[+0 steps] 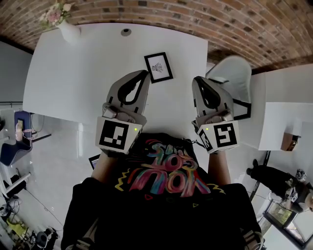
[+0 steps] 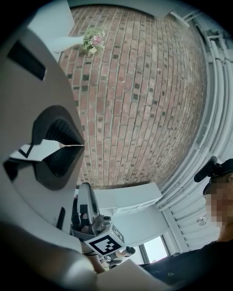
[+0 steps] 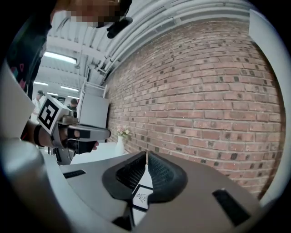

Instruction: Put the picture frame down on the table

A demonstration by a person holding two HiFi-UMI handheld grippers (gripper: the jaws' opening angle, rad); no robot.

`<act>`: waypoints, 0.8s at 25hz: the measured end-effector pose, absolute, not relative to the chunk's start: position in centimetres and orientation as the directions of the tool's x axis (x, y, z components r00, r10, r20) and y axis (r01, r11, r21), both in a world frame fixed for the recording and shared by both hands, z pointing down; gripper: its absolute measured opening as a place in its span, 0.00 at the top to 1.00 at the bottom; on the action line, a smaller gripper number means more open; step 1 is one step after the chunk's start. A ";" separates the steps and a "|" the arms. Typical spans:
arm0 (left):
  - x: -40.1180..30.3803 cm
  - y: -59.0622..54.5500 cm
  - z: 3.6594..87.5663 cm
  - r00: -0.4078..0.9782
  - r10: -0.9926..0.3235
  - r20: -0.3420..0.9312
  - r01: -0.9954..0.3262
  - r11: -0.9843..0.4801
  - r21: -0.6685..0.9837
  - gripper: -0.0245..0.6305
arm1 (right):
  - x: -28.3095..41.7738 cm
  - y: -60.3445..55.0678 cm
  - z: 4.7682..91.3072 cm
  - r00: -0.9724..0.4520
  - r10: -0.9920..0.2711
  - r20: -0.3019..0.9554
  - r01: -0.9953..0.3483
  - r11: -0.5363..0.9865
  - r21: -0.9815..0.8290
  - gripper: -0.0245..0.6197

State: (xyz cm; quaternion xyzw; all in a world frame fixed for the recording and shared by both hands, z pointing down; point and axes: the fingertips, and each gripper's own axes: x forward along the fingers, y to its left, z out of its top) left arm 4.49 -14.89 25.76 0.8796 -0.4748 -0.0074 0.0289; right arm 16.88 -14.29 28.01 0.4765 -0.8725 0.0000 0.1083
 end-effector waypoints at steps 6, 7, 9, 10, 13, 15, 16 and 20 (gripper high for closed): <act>4.4 -14.1 25.6 0.557 -0.830 0.012 -0.829 -0.556 0.056 0.92 | 17.7 -12.7 26.9 -0.509 -0.850 0.133 -0.853 0.519 0.055 0.93; 4.4 -14.0 25.6 0.559 -0.829 0.012 -0.829 -0.557 0.056 0.92 | 17.8 -12.5 26.9 -0.505 -0.854 0.128 -0.856 0.514 0.053 0.93; 4.3 -13.9 25.6 0.558 -0.830 0.010 -0.829 -0.556 0.059 0.92 | 17.7 -12.4 27.0 -0.500 -0.857 0.123 -0.860 0.508 0.047 0.93; 4.3 -13.9 25.7 0.556 -0.831 0.011 -0.830 -0.555 0.060 0.92 | 17.6 -12.3 27.1 -0.500 -0.857 0.123 -0.861 0.507 0.041 0.93; 4.0 -13.9 25.7 0.553 -0.833 0.013 -0.832 -0.551 0.059 0.92 | 17.2 -12.4 27.2 -0.504 -0.855 0.122 -0.859 0.511 0.033 0.93; 3.8 -14.0 25.7 0.551 -0.835 0.013 -0.834 -0.549 0.058 0.92 | 16.9 -12.6 27.2 -0.508 -0.853 0.120 -0.857 0.515 0.031 0.93; 3.7 -14.0 25.8 0.550 -0.835 0.014 -0.834 -0.548 0.058 0.92 | 16.7 -12.6 27.2 -0.511 -0.851 0.119 -0.855 0.517 0.029 0.93; 3.7 -14.1 26.0 0.547 -0.837 0.021 -0.836 -0.546 0.057 0.92 | 16.5 -12.7 27.4 -0.518 -0.847 0.119 -0.852 0.523 0.017 0.93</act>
